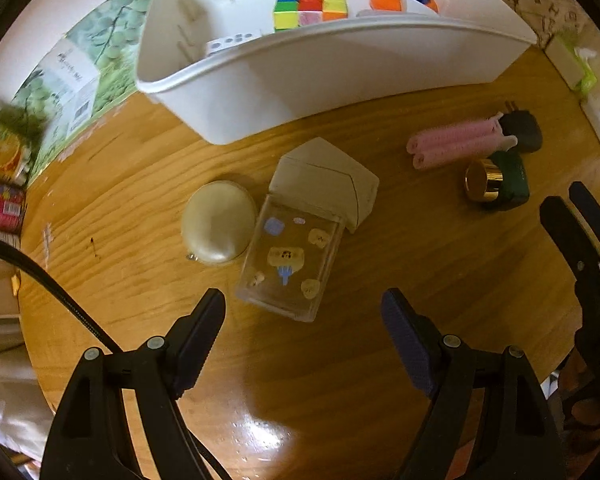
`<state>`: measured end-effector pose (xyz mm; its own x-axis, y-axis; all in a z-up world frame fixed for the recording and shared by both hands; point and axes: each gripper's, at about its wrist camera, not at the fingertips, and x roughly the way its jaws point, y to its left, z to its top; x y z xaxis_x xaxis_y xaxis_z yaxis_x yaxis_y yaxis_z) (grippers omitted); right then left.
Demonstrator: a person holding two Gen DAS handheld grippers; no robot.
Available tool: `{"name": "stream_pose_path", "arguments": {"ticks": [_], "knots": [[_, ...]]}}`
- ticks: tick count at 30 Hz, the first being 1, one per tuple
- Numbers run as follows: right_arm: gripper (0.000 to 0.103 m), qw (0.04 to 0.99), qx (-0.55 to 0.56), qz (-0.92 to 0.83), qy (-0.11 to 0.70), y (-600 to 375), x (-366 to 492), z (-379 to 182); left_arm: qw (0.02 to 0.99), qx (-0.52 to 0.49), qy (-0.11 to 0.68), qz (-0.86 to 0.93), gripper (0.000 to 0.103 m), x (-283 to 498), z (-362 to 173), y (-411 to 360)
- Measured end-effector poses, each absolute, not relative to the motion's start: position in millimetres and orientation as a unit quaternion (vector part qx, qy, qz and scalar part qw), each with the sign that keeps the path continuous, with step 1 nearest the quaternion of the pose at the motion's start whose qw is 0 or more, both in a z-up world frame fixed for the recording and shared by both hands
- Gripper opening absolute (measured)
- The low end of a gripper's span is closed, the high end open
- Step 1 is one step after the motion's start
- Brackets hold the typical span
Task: Organize rigid objects
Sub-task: 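Close left tool on the clear sticker box while right tool grasps the green jar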
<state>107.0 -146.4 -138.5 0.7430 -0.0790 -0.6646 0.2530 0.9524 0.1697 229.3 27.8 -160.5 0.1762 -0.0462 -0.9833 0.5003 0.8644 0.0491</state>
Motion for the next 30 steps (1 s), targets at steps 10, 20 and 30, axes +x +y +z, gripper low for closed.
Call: {"name": "stream_pose_path", "arguments": {"ticks": [10, 20, 30], "knots": [[0.085, 0.909, 0.115, -0.087, 0.391, -139, 130, -156, 0.731, 0.204, 0.62, -0.201, 0.083, 246, -175, 19], [0.074, 0.897, 0.081, -0.078, 0.428, -128, 153, -172, 0.723, 0.224, 0.615, -0.22, 0.083, 255, -181, 9], [0.063, 0.888, 0.06, -0.076, 0.449, -123, 165, -181, 0.708, 0.22, 0.626, -0.24, 0.079, 254, -188, -5]]}}
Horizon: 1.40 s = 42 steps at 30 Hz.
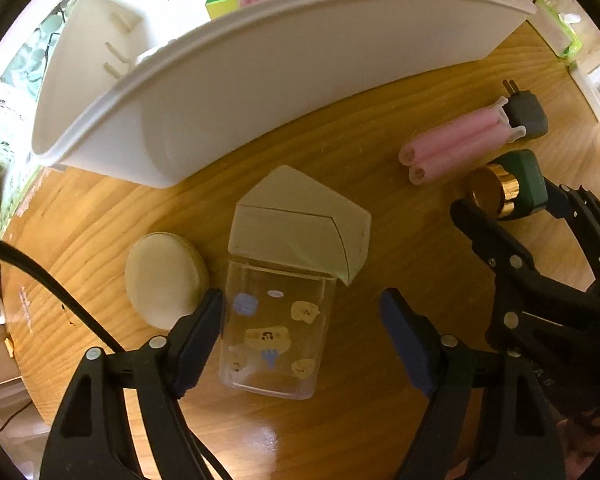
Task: Organize rigid objects
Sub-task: 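Close left tool on the clear sticker box while right tool grasps the green jar, then carry the clear box with left tool while right tool carries the green jar to the bin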
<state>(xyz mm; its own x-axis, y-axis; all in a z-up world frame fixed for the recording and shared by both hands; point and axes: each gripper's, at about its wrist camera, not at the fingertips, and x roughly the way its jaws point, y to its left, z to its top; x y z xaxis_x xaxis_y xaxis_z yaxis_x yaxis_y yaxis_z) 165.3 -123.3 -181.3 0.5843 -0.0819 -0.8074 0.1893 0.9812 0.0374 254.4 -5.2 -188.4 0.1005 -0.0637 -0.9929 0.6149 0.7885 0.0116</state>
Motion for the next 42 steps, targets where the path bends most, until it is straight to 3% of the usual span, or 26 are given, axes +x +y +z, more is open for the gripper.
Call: {"name": "stream_pose_path", "arguments": {"ticks": [11, 15, 42], "knots": [[0.045, 0.887, 0.032, -0.081, 0.453, -118, 170, -182, 0.707, 0.211, 0.628, -0.247, 0.063, 258, -185, 4], [0.045, 0.888, 0.031, -0.08, 0.452, -116, 170, -182, 0.703, 0.22, 0.627, -0.255, 0.057, 258, -181, 7], [0.044, 0.89, 0.037, -0.046, 0.452, -107, 147, -165, 0.725, 0.168, 0.625, -0.236, 0.055, 220, -162, 26]]}}
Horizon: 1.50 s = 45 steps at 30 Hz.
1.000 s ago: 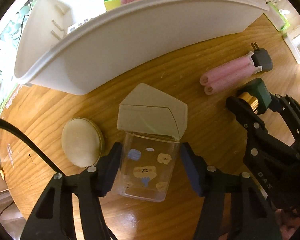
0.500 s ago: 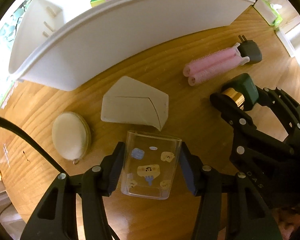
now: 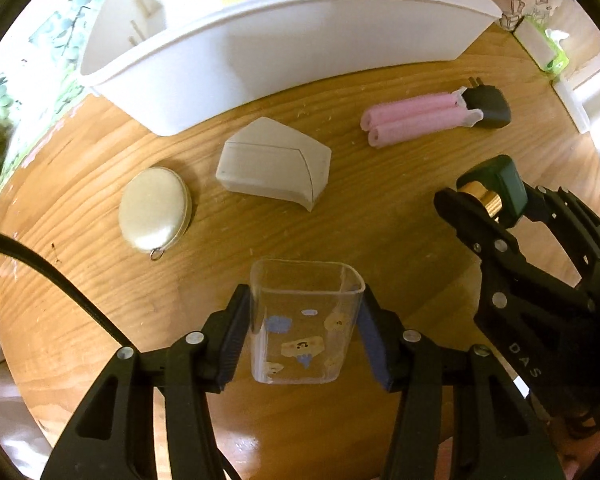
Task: Organize rigid objects
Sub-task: 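Carry the clear box with left tool while right tool carries the green jar to the bin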
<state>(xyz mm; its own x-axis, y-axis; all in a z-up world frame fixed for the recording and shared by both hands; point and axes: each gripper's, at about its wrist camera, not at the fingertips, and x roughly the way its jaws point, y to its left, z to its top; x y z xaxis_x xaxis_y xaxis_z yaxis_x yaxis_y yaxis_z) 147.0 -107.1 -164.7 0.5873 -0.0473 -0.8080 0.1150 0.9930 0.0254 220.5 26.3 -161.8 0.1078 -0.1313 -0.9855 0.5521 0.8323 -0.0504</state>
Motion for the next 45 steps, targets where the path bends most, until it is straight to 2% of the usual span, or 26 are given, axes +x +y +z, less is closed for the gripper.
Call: {"name": "stream_pose_path", "arguments": {"ticks": [14, 28, 38, 45], "knots": [[0.044, 0.897, -0.002, 0.002, 0.441, -125, 136, -118, 0.773, 0.1, 0.597, -0.188, 0.055, 225, -113, 11], [0.044, 0.91, -0.049, 0.047, 0.409, -176, 169, -67, 0.817, 0.016, 0.557, -0.149, 0.055, 251, -87, -14], [0.044, 0.912, -0.083, 0.087, 0.391, -199, 206, -57, 0.841, -0.015, 0.53, -0.104, 0.055, 277, -71, -15], [0.044, 0.914, -0.059, 0.108, 0.388, -214, 235, -58, 0.858, -0.048, 0.503, -0.09, 0.055, 293, -63, -17]]}}
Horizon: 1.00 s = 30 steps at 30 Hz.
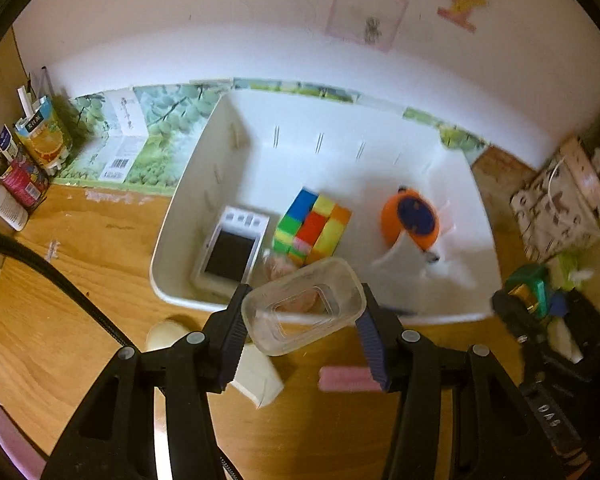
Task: Organize rigid objects
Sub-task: 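Carry the clear box with left tool while right tool carries the green jar to the bin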
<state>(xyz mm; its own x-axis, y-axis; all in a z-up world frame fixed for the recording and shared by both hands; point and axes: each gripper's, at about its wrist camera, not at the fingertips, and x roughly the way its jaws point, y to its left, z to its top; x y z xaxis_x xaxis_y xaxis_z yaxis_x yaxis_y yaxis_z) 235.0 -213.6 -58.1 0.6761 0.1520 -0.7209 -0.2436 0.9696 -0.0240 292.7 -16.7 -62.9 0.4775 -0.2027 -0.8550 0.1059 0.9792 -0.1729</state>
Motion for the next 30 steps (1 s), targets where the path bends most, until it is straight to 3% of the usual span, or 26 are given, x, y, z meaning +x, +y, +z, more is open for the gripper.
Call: {"name": "stream_pose_path", "arguments": {"ticks": [18, 25, 30], "knots": [[0.045, 0.923, -0.057, 0.138, 0.355, -220, 261, -74, 0.905, -0.046, 0.413, -0.089, 0.056, 304, -47, -36], [0.056, 0.92, -0.062, 0.156, 0.354, -214, 260, -75, 0.911, -0.021, 0.405, -0.074, 0.072, 304, -44, -41], [0.061, 0.921, -0.055, 0.158, 0.351, -213, 255, -71, 0.912, -0.021, 0.404, -0.067, 0.077, 299, -42, -36]]}}
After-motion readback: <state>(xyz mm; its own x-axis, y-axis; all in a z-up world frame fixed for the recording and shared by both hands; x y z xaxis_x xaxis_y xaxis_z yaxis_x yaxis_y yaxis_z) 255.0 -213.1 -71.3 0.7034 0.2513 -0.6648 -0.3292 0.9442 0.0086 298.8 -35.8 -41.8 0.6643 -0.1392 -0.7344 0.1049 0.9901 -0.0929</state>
